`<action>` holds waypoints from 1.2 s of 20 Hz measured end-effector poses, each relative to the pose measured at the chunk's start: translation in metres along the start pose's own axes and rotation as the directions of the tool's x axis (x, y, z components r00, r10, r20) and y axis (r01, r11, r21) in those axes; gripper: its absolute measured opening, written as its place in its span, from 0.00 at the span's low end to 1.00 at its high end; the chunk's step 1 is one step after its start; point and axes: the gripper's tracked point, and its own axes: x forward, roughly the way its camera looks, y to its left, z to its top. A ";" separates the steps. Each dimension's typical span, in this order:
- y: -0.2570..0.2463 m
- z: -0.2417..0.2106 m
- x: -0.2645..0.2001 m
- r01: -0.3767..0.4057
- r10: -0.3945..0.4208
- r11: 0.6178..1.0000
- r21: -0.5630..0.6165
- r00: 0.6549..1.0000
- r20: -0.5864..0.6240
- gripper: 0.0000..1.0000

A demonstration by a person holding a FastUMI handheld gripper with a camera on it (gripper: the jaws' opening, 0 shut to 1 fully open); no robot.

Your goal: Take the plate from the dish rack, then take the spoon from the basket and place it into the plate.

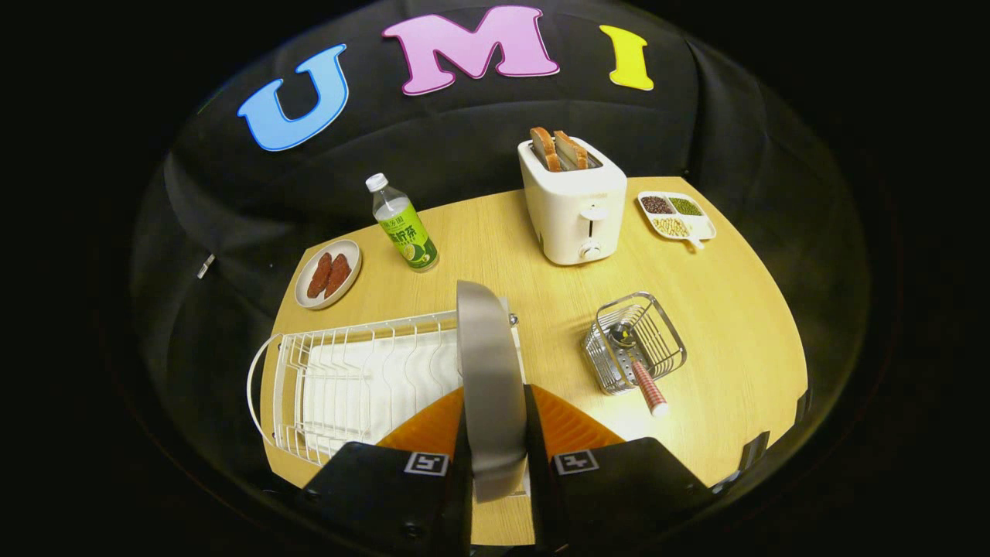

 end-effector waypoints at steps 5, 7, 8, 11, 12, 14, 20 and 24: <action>-0.001 0.019 -0.009 0.039 -0.034 0.997 -0.062 0.996 0.081 0.31; 0.002 0.027 -0.015 0.065 -0.054 0.993 -0.099 0.992 0.114 0.28; 0.003 0.026 -0.015 0.075 -0.063 0.991 -0.108 0.991 0.116 0.29; -0.001 0.029 -0.015 0.105 -0.095 0.991 -0.083 0.988 0.122 0.28; -0.003 0.030 -0.015 0.122 -0.111 0.989 -0.083 0.985 0.130 0.28; 0.000 0.028 -0.017 0.157 -0.140 0.981 -0.110 0.979 0.151 0.28; 0.032 0.019 -0.025 0.219 -0.160 0.943 -0.252 0.958 0.237 0.28; 0.001 0.034 -0.023 0.244 -0.210 0.960 -0.137 0.952 0.222 0.28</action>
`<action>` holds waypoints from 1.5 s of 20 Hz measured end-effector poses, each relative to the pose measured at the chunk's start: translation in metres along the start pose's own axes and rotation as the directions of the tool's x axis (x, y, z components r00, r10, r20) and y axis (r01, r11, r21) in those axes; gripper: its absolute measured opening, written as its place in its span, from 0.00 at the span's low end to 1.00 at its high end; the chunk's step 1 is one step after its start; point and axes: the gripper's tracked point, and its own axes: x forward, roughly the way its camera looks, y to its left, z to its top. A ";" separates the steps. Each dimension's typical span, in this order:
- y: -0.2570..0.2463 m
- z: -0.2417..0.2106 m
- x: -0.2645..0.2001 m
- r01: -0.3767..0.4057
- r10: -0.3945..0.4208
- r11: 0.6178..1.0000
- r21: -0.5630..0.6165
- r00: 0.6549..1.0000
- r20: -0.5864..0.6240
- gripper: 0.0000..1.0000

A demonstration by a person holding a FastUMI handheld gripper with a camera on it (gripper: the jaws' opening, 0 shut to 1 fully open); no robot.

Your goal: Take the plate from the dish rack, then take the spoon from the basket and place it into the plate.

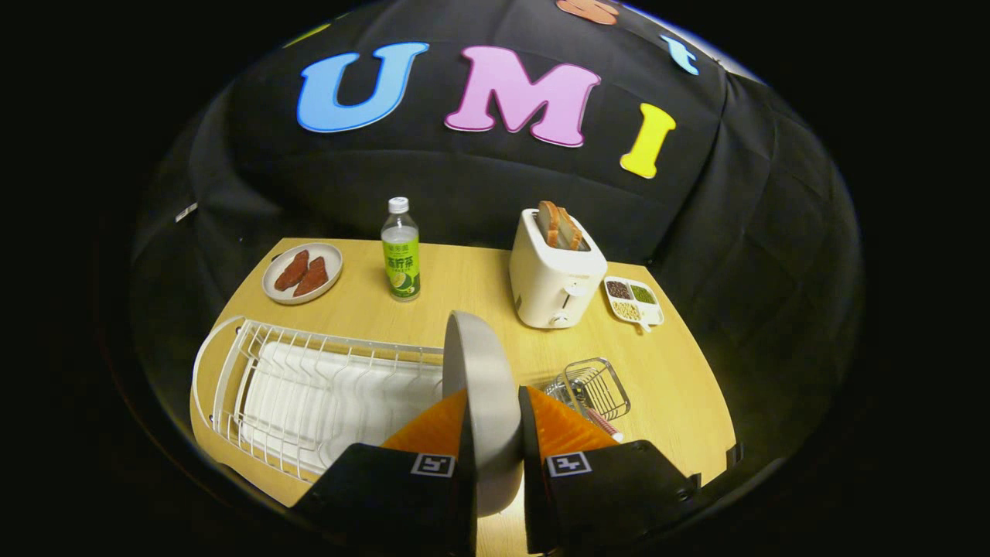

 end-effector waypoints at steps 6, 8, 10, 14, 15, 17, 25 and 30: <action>-0.003 -0.003 0.000 -0.001 0.003 0.998 0.059 1.000 -0.031 0.26; -0.002 0.008 -0.007 0.033 -0.033 0.999 0.003 0.999 0.010 0.26; 0.013 0.028 -0.016 0.029 -0.025 0.998 -0.048 0.996 0.083 0.26; 0.040 0.035 -0.027 -0.059 0.064 0.997 -0.056 0.993 0.095 0.21; 0.039 0.029 -0.024 -0.072 0.077 0.995 -0.068 0.994 0.077 0.21; 0.044 0.015 -0.026 -0.142 0.144 0.989 -0.038 0.989 0.040 0.19; -0.014 -0.016 -0.069 -0.351 0.352 0.934 0.073 0.936 -0.005 0.18; -0.081 -0.031 -0.104 -0.396 0.401 0.907 0.147 0.916 -0.010 0.18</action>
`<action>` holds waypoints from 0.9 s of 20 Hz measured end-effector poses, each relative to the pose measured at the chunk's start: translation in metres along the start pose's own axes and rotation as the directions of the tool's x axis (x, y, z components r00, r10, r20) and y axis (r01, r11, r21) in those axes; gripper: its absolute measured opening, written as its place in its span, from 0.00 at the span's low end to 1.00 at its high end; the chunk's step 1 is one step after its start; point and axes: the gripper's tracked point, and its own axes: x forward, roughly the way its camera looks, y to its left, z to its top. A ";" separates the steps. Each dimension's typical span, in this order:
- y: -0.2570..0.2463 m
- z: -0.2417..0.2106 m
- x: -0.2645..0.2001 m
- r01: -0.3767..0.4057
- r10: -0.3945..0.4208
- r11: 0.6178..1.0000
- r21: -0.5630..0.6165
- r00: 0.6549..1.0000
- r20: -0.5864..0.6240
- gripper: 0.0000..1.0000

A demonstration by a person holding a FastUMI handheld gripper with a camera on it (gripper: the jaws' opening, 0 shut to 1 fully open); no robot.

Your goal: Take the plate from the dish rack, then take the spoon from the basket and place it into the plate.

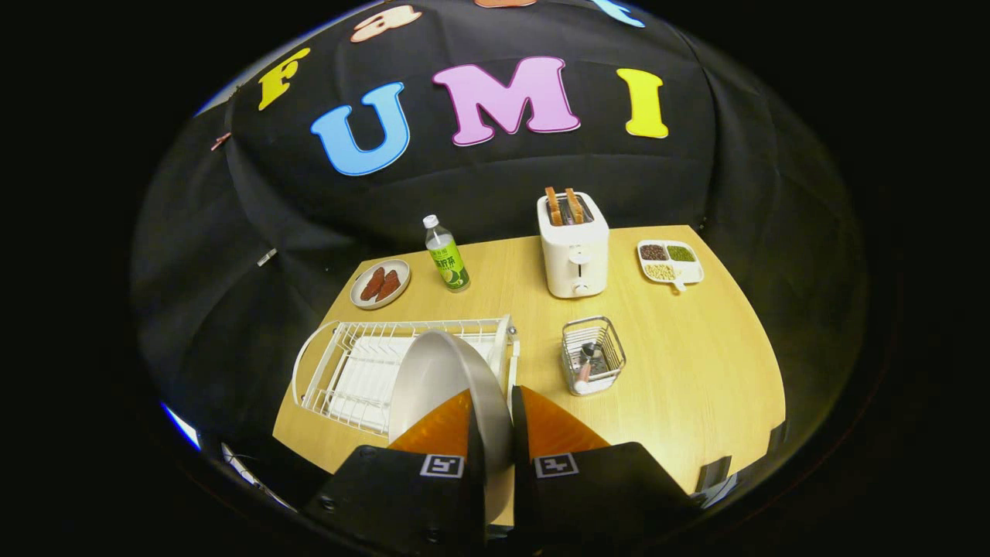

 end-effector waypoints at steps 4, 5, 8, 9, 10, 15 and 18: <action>-0.040 -0.025 -0.033 -0.034 0.037 0.997 0.071 0.999 -0.029 0.18; -0.052 -0.034 -0.036 -0.034 0.038 0.996 0.082 0.998 -0.041 0.18; -0.092 -0.065 -0.035 -0.014 0.024 0.993 0.115 0.996 -0.088 0.18; -0.105 -0.074 -0.031 -0.005 0.019 0.991 0.136 0.995 -0.101 0.18; -0.117 -0.081 -0.025 0.002 0.017 0.986 0.166 0.993 -0.113 0.18; -0.152 -0.105 0.030 0.000 0.065 0.948 0.318 0.979 -0.193 0.18; -0.179 -0.125 0.071 0.027 0.046 0.960 0.279 0.967 -0.252 0.19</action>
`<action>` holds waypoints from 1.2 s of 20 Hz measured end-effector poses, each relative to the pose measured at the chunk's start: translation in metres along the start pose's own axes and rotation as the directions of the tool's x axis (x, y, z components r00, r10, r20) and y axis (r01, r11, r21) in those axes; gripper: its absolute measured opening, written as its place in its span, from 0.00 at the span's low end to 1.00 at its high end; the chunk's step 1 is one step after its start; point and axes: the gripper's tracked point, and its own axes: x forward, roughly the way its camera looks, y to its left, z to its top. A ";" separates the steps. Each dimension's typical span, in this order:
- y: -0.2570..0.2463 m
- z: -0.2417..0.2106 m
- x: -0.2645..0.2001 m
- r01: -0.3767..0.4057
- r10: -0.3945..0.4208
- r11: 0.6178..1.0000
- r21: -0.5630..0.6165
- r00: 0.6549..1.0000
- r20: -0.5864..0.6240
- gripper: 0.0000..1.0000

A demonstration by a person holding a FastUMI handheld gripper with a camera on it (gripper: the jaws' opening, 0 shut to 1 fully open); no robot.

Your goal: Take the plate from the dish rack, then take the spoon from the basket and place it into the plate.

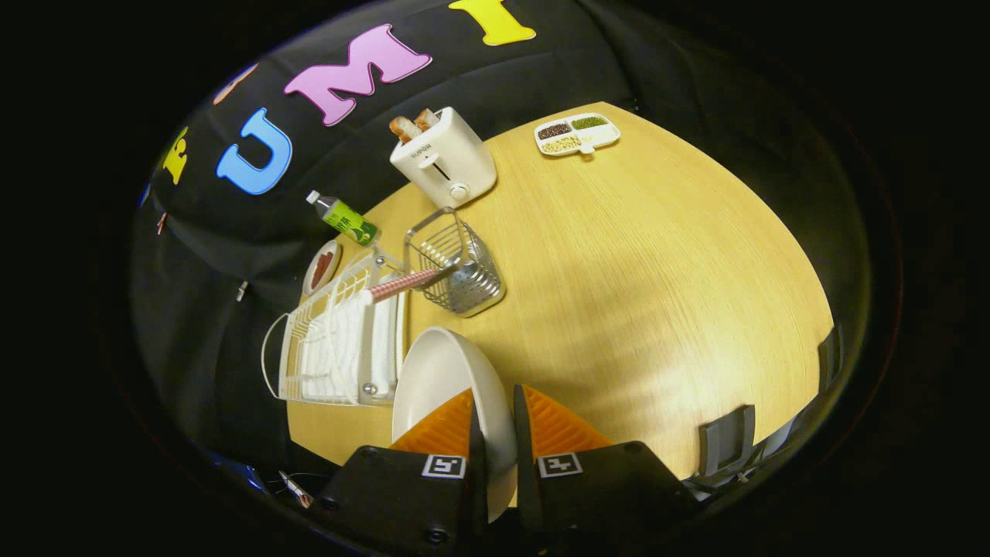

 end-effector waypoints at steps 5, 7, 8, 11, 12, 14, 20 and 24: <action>-0.004 0.001 0.037 -0.082 0.081 0.996 -0.022 0.996 -0.048 0.21; -0.019 0.005 0.042 -0.035 0.034 0.997 -0.075 0.999 -0.019 0.26; -0.019 0.008 0.039 -0.038 0.038 0.995 -0.096 0.999 -0.002 0.30; -0.006 0.018 0.025 -0.068 0.082 0.972 -0.226 0.995 0.053 0.65; 0.003 0.027 0.022 -0.070 0.101 0.950 -0.304 0.991 0.088 0.70; 0.027 0.043 0.008 -0.076 0.161 0.903 -0.422 0.973 0.168 1.00; 0.098 0.062 0.005 -0.113 0.333 0.779 -0.617 0.908 0.254 0.99; 0.113 0.064 0.030 -0.106 0.349 0.758 -0.644 0.899 0.263 0.98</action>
